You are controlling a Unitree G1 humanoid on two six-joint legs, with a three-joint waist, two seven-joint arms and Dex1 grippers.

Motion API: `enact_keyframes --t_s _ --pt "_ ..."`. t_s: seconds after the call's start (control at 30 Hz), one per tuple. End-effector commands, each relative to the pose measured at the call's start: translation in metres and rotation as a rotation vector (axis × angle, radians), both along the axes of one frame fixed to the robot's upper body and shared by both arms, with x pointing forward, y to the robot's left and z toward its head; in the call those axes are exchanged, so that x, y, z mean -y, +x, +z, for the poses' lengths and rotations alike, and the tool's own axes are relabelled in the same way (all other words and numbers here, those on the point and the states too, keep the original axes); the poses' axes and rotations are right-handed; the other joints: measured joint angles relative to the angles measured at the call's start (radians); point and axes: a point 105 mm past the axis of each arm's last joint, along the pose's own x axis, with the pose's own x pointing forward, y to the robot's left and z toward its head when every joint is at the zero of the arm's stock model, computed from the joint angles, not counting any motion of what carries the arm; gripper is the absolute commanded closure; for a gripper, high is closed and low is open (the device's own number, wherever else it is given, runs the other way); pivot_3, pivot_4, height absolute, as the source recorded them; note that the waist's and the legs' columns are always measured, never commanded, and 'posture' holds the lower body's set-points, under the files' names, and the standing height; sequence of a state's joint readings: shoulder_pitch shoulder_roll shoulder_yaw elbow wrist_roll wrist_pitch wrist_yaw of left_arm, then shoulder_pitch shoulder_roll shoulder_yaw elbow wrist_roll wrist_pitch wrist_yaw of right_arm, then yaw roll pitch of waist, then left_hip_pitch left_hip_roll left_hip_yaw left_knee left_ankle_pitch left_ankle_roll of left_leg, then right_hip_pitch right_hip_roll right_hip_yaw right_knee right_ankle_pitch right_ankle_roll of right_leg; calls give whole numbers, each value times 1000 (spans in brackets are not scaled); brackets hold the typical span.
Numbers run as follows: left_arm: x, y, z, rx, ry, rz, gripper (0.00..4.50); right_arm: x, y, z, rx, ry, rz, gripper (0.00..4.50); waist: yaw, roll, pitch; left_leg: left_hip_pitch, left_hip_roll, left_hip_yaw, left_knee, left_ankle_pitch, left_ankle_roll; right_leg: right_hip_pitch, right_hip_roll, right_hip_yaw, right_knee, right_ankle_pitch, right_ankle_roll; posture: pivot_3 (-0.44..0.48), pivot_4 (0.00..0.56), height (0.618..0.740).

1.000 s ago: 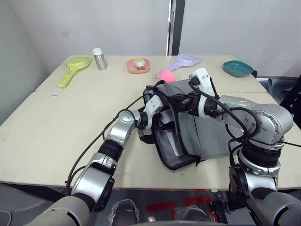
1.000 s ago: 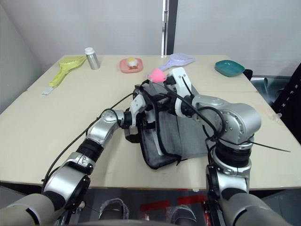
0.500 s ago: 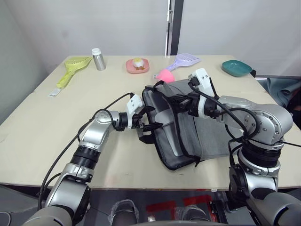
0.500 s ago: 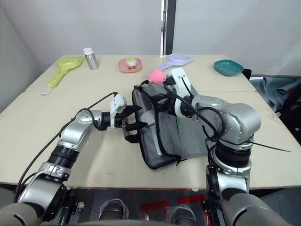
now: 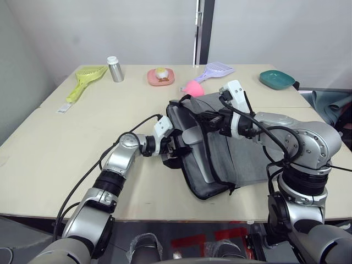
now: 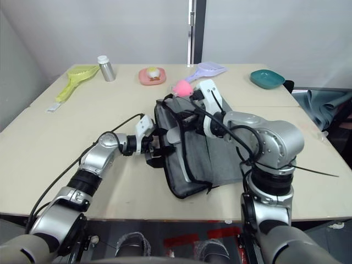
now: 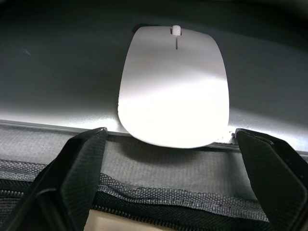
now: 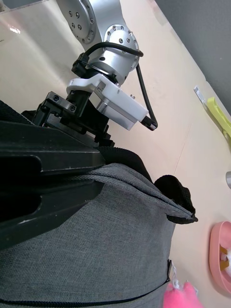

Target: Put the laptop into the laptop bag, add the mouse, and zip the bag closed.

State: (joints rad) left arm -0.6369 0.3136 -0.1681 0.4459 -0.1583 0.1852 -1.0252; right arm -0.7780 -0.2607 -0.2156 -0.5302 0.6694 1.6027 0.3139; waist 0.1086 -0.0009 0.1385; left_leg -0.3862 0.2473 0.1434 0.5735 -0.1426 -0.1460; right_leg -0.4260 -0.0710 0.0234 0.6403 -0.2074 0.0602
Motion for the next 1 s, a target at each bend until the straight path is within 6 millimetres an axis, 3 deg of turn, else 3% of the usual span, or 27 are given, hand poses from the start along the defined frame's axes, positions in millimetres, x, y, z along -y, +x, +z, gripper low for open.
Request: enact_keyframes --t_s 0.03,0.23,0.43,0.6,0.87,1.0 --pt "12 0 14 65 -13 -40 32 -6 -7 16 93 20 39 4500 2 0 0 0 0 0 0 0 0 0 0 0 0 0 0 0 150 740" --pt "16 7 19 92 -46 -12 32 -8 -8 15 94 14 47 4500 8 0 0 0 0 0 0 0 0 0 0 0 0 0 0 0 150 740" --pt "20 1 30 88 -103 -51 1744 -9 -9 14 96 11 54 4500 -1 0 0 0 0 0 -1 0 0 0 0 0 0 0 0 0 150 740" --pt "13 4 18 66 -79 -28 1743 -8 -8 15 98 13 50 4500 -2 0 0 0 0 0 -1 0 0 0 0 0 0 0 0 0 150 740" --pt "40 9 20 93 -61 -37 1743 -9 -8 15 99 11 55 4500 0 0 0 0 0 0 0 0 0 0 0 0 -1 0 0 0 150 740" --pt "42 15 20 106 -53 -16 1743 -10 -8 15 97 12 57 4500 -4 0 0 0 0 0 0 0 0 0 0 0 -1 0 0 0 150 740"
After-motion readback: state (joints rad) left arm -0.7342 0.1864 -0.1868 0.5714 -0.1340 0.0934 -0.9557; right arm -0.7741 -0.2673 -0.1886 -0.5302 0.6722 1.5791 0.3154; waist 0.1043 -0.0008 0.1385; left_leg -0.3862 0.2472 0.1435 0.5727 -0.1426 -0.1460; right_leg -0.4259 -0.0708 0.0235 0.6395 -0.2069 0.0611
